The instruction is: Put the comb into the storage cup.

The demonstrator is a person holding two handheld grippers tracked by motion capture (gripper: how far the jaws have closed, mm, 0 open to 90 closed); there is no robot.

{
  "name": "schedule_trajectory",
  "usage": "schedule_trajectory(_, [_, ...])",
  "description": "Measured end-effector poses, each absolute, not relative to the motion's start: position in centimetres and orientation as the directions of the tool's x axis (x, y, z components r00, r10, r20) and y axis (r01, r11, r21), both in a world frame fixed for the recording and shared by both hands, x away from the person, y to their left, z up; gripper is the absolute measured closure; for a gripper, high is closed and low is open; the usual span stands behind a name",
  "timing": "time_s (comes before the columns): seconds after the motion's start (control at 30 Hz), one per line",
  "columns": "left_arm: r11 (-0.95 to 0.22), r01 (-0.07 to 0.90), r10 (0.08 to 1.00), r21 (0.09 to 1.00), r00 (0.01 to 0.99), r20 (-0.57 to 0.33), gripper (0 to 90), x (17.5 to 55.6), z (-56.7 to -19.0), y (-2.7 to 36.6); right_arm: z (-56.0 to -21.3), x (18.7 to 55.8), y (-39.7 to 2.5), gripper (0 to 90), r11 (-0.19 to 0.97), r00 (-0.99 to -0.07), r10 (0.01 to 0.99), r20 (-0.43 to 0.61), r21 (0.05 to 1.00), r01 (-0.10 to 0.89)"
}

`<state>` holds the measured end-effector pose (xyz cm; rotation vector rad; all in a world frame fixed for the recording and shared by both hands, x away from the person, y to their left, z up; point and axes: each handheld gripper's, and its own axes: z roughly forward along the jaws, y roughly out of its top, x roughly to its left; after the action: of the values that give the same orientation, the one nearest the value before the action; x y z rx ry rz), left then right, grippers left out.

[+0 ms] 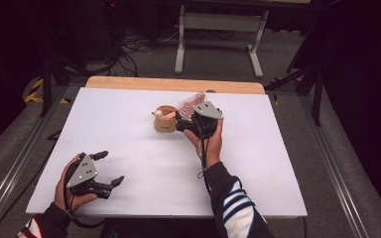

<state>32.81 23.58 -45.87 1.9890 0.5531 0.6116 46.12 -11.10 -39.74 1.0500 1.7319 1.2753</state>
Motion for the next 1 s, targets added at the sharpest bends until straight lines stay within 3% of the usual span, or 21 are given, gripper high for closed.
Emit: schedule_trajectory(1.0, [-0.448, 0.137, 0.606, 0.884, 0.773, 0.187, 6.6, 32.9, -45.9, 23.7, -38.6, 44.7, -12.3, 7.6, 0.239, -0.409, 0.898, -0.164, 0.961, 0.14])
